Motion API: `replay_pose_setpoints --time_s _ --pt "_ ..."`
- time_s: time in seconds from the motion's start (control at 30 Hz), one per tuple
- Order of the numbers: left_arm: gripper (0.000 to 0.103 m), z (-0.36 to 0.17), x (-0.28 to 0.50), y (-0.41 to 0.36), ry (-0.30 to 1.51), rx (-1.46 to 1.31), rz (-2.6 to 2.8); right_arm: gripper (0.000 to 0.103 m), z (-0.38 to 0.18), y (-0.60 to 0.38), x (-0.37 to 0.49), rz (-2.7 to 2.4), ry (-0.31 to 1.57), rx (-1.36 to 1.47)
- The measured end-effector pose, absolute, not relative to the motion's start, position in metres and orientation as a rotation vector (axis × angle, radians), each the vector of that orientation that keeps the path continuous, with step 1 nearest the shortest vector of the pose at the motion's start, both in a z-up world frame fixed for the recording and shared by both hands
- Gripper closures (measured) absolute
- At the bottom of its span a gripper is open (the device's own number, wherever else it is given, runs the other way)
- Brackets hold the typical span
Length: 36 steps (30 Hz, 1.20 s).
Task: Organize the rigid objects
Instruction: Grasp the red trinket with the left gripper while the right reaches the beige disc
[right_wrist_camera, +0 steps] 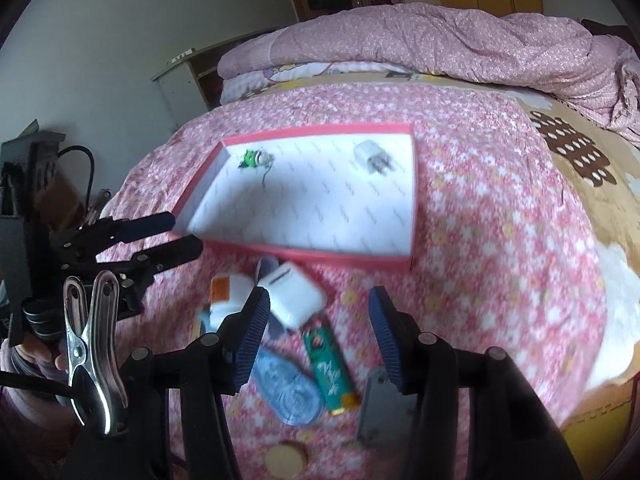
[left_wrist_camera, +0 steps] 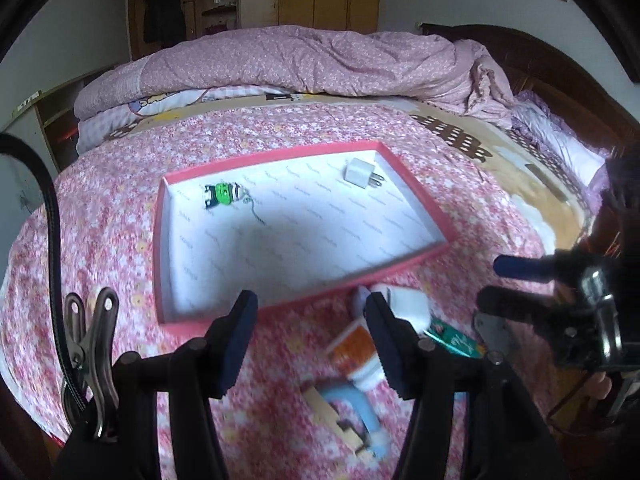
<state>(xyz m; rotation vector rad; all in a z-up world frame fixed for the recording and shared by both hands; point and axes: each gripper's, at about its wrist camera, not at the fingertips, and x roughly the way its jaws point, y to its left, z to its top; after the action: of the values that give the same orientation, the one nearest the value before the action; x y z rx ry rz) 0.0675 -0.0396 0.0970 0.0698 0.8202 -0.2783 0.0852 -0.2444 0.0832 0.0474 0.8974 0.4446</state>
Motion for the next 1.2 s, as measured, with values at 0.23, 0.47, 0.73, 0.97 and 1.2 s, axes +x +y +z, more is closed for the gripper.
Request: replay_pose_setpoints --time_s 0.23,0.47,0.73,0.97,1.2 --pt "0.044 0.091 0.037 -0.022 0.851 0.029 -0.276 0.05 0.069 -0.243 0.056 0.451 0.928 0.065" --pt "0.044 0.083 0.002 0.007 0.867 -0.013 -0.235 0.05 0.052 -0.238 0.022 0.457 0.968 0.04" --pt "0.044 0.061 -0.052 0.021 0.892 0.02 -0.205 0.05 0.036 -0.231 -0.01 0.471 0.986 0.005" --pt "0.044 0.036 -0.076 0.044 0.953 -0.07 -0.2 0.05 0.031 -0.226 -0.029 0.452 0.98 -0.014" --pt "0.044 0.017 -0.085 0.051 0.993 -0.092 -0.197 0.05 0.028 -0.229 -0.033 0.44 0.988 -0.005"
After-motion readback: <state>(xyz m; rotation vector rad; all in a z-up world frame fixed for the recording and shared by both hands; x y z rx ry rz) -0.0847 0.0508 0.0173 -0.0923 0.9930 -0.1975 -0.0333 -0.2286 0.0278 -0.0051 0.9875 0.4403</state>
